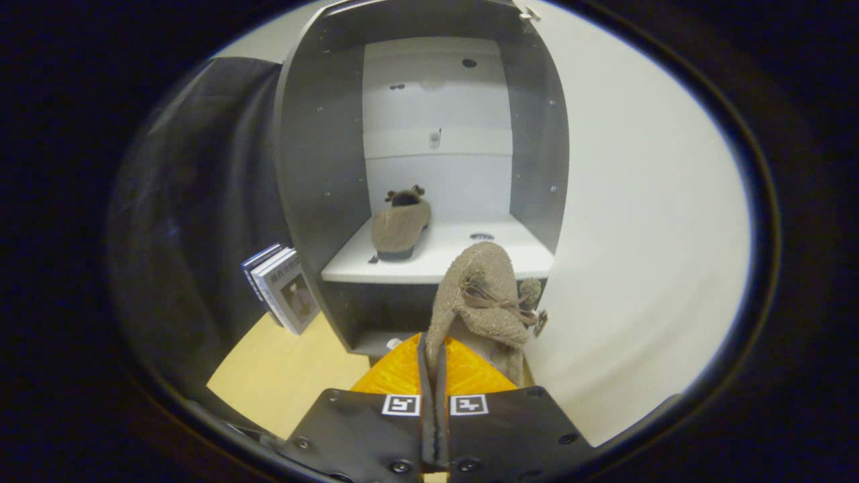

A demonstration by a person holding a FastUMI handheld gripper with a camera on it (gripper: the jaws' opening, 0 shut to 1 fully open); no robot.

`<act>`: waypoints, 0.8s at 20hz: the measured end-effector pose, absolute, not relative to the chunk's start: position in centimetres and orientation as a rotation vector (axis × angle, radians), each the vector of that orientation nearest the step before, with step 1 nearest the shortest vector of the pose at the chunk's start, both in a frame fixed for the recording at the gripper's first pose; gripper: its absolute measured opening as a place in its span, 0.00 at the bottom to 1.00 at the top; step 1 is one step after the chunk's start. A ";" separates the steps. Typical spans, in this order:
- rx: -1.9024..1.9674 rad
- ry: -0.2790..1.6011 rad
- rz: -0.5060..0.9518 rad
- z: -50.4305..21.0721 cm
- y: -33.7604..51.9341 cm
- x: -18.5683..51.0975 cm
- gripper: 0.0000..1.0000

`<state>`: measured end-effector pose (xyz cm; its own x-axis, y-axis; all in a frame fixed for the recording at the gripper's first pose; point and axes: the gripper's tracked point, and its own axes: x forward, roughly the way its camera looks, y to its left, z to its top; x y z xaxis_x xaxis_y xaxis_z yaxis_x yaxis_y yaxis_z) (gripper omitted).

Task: Open the shoe cabinet door, grab the shoes and put them into the shoe cabinet, then close the shoe cabinet door.

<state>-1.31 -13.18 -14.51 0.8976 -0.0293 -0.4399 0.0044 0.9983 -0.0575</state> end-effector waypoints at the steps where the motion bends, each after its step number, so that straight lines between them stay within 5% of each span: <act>1: -0.077 0.438 -0.023 -13.5 -13.4 -0.5 0.02; 16: -0.245 0.321 -0.053 -10.4 -14.2 15.1 0.02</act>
<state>15.15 -14.19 -10.38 0.9478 -0.0903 -0.3057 0.0128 0.9690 -0.2466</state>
